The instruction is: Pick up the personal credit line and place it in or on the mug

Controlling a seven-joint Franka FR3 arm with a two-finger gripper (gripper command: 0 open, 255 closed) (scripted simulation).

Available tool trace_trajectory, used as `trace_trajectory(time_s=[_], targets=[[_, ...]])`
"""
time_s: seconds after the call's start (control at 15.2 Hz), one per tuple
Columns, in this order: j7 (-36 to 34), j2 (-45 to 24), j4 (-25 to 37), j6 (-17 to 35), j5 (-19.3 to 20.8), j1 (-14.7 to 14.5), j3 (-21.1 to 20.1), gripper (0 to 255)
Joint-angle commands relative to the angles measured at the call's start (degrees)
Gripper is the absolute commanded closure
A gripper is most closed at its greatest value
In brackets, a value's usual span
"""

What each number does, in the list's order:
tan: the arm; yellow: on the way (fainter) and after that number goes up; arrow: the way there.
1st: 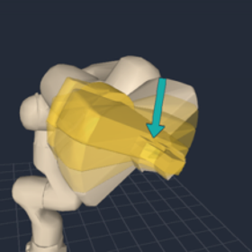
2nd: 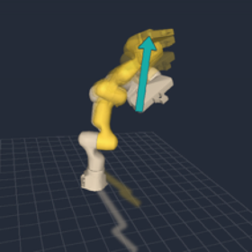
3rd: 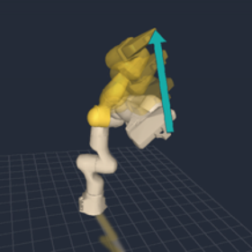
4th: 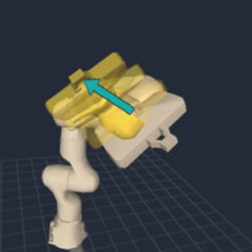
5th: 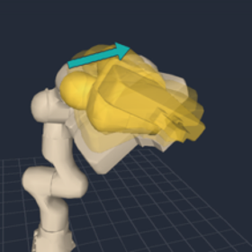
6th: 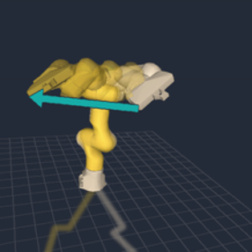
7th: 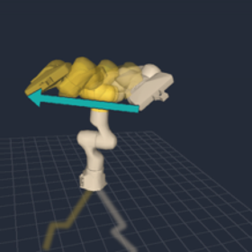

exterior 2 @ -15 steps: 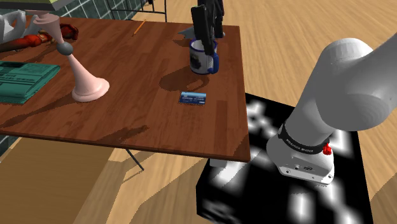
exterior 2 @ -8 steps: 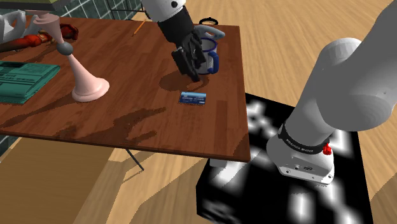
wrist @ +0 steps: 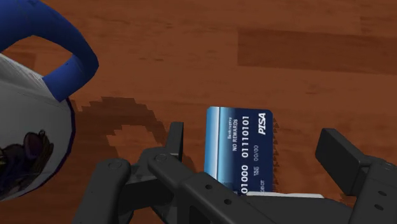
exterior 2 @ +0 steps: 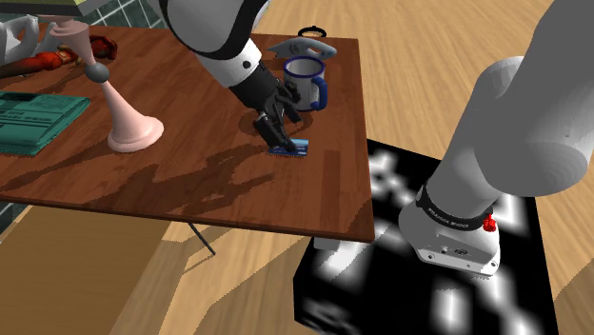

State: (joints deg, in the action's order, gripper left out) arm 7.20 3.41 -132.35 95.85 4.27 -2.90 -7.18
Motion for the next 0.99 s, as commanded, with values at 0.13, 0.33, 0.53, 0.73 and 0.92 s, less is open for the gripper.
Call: trace_trajectory(time_s=[0.13, 0.33, 0.53, 0.73, 0.92], targets=[[0.1, 0.3, -4.0, 3.6, 0.2, 0.2, 0.2, 0], [0.1, 0.3, -4.0, 3.6, 0.2, 0.2, 0.2, 0], [0.1, 0.3, -4.0, 3.6, 0.2, 0.2, 0.2, 0], [0.1, 0.3, -3.9, 3.6, 0.2, 0.2, 0.2, 255], [0.1, 0.3, -4.0, 3.6, 0.2, 0.2, 0.2, 255]])
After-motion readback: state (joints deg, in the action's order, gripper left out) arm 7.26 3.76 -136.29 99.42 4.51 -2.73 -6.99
